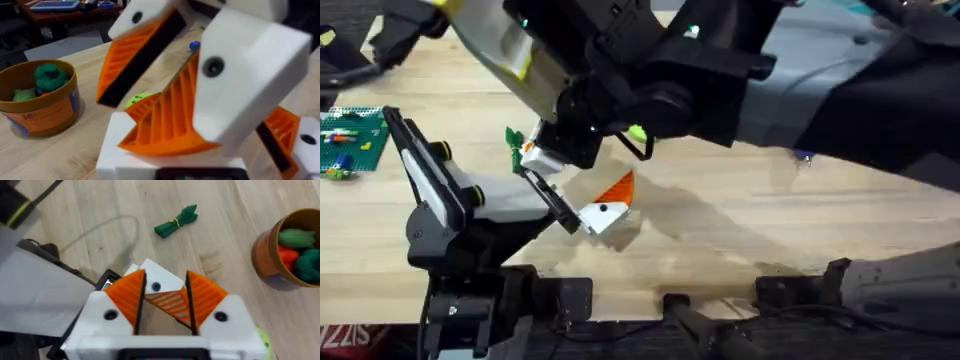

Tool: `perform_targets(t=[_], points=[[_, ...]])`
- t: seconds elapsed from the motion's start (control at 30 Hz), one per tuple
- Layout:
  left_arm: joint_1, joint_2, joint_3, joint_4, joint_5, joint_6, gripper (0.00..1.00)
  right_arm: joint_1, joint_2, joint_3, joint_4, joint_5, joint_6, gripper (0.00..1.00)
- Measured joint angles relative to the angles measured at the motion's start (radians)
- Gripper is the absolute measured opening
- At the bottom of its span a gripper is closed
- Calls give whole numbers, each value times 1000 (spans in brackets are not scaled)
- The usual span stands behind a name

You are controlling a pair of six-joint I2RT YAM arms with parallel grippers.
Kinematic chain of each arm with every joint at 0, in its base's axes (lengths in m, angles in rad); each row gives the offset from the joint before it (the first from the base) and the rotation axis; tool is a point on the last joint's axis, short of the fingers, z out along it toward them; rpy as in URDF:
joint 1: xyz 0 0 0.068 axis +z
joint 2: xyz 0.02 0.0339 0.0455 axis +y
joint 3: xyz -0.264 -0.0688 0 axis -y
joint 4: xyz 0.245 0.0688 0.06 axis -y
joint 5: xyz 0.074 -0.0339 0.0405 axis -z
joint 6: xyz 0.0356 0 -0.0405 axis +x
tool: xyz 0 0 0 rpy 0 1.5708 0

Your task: Pick up the gripper from the table and insert it into the empty holder that is missing its gripper. Then pick up a screw, insert it into the mounting hole, and use the screwdriver to tighten it. Finally, clean up the table by picking up the vegetable and placing it into the bucket.

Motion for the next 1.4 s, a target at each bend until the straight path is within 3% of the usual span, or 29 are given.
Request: perform_targets(t=[0.13, 0.27, 0.37, 0.47, 0.7, 0.8, 0.9, 1.03, 1.4], points=[[0, 0, 0, 0, -1, 0, 985, -7, 0, 2, 3, 16, -1, 623], [0, 0, 0, 0, -1, 0, 977, -17, -4, 5, 3, 39, -3, 864], [0, 0, 0, 0, -5, -1, 709, -18, -10, 5, -3, 40, -4, 899], [0, 0, 0, 0, -5, 1, 510, -16, -13, 5, -4, 52, -4, 911], [0, 0, 0, 0, -1, 6, 160, -4, -25, 5, -4, 94, -4, 925], [0, 0, 0, 0, 0, 7, 70, -6, -47, 5, -16, 96, 1, 926], [0, 0, 0, 0, 0, 7, 15, -25, -96, 5, -52, 96, 16, 929], [0, 0, 0, 0, 0, 8, 15, -85, -179, 5, -121, 97, 52, 957], [0, 0, 0, 0, 0, 8, 13, -329, -322, 5, -375, 104, 205, 993]])
